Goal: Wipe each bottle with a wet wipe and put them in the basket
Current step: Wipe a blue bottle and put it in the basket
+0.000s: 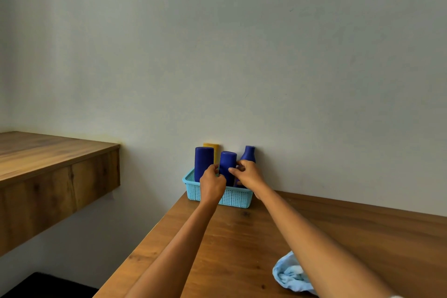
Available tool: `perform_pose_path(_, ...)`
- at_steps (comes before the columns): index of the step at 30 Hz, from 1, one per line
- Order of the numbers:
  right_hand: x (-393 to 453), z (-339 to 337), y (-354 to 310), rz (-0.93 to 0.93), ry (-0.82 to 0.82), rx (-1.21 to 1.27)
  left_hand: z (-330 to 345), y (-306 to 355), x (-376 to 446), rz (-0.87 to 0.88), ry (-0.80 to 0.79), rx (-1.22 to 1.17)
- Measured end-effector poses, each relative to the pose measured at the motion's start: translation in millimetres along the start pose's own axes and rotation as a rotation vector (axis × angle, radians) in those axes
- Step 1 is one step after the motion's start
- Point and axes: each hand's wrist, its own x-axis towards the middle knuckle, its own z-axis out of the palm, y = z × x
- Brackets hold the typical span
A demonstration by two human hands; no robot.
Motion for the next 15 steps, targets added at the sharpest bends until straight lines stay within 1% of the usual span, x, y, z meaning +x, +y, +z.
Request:
perform_pose_path(5, -1.5, -4.8, 2.1, 0.006, -0.026, 0.010, -1.0, 2.9, -0.7, -0.008, -0.010, 0.007)
perform_pose_path(15, -7.1, -6.5, 3.3, -0.012, -0.065, -0.009, -2.5, 6.1, -4.0, -0.029, -0.005, -0.076)
